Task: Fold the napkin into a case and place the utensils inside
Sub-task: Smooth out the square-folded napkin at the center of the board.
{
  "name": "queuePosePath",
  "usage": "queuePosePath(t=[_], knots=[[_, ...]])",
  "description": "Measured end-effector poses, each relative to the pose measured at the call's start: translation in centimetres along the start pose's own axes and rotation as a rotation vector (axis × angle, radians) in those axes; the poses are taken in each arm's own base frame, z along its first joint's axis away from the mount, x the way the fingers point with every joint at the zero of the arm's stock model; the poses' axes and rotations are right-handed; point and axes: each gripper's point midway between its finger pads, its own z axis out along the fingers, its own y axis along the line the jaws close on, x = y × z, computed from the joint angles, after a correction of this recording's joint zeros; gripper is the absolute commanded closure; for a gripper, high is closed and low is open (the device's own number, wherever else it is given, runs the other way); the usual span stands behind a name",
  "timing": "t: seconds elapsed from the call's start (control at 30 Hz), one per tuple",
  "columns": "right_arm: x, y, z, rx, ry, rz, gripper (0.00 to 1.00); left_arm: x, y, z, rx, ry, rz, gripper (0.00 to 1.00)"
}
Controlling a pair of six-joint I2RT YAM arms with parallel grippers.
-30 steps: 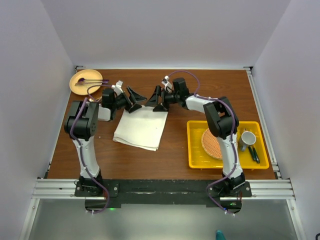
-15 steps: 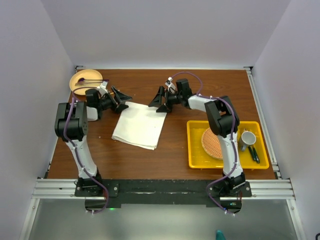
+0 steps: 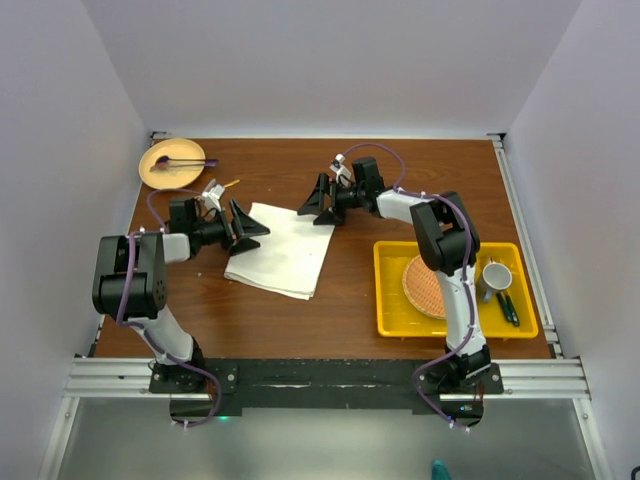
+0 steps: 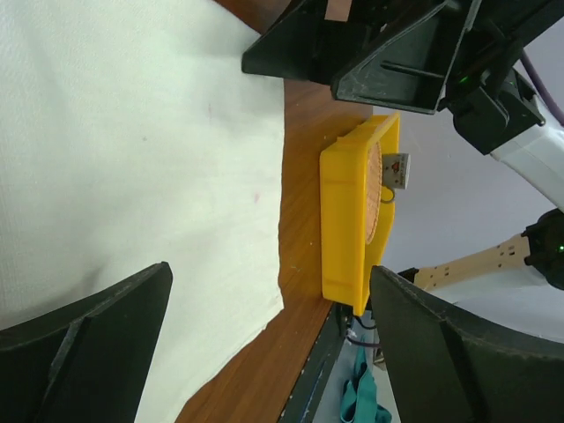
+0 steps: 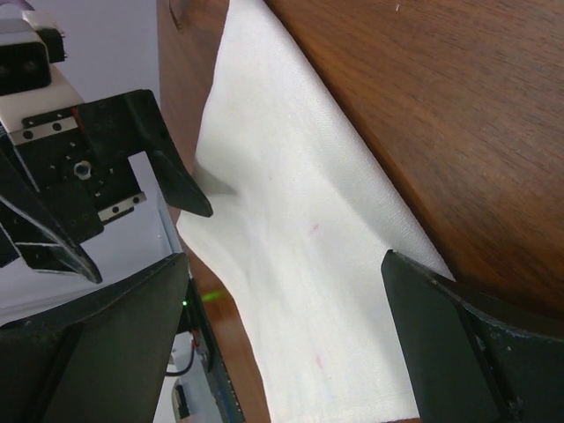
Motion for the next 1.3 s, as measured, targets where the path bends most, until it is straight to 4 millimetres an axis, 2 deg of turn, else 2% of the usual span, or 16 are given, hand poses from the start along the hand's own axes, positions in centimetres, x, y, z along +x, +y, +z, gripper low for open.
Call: queuePosePath(t=[0.13,0.2,0.27,0.37,0.6,0.77,0.8,0.87,0.93,1.03,1.13,1.2,1.3], knots=[[0.0,0.0,-0.1,0.003,0.000,-0.010,0.02,0.8,1.1,-0.3,-0.041,0.019,0.010,0.00],[0.1,0.0,-0.1,0.004,0.001,-0.014,0.02,0.9,2.3,-0.8,-0.070,0.015,0.000,0.00],[0.1,-0.1,-0.1,0.005,0.003,-0.020,0.02,0.9,4.7,-1.9,-0.102,0.005,-0.059,0.00],[0.2,-0.1,-0.2,0.007,0.005,-0.028,0.02,0.3,5.5,-3.4,-0.049,0.011,-0.124,0.00],[0.2,-0.2,-0.3,0.011,0.010,-0.047,0.02,-0.8,5.0,-4.8,-0.085,0.036,0.002,0.00],[0.3,-0.2,-0.3,0.016,0.015,-0.053,0.02,-1.9,1.1,-5.4,-0.083,0.054,0.191,0.00],[0.3,-0.2,-0.3,0.017,0.017,-0.055,0.02,-1.3,-0.1,-5.1,-0.072,0.072,0.233,0.00],[0.4,-0.2,-0.4,0.017,0.018,-0.058,0.02,-0.3,-1.3,-4.4,-0.055,0.107,0.269,0.00],[0.4,-0.2,-0.4,0.019,0.019,-0.061,0.02,1.2,-1.6,-3.6,-0.040,0.149,0.276,0.00],[0.4,-0.3,-0.5,0.022,0.022,-0.066,0.02,3.6,0.1,-3.4,-0.055,0.200,0.202,0.00],[0.5,-0.3,-0.5,0.023,0.024,-0.070,0.02,5.4,2.9,-3.6,-0.092,0.231,0.086,0.00],[0.5,-0.3,-0.5,0.023,0.024,-0.073,0.02,5.8,4.1,-3.9,-0.093,0.231,0.012,0.00],[0.5,-0.3,-0.6,0.024,0.026,-0.076,0.02,5.4,4.5,-4.4,-0.052,0.210,-0.063,0.00]])
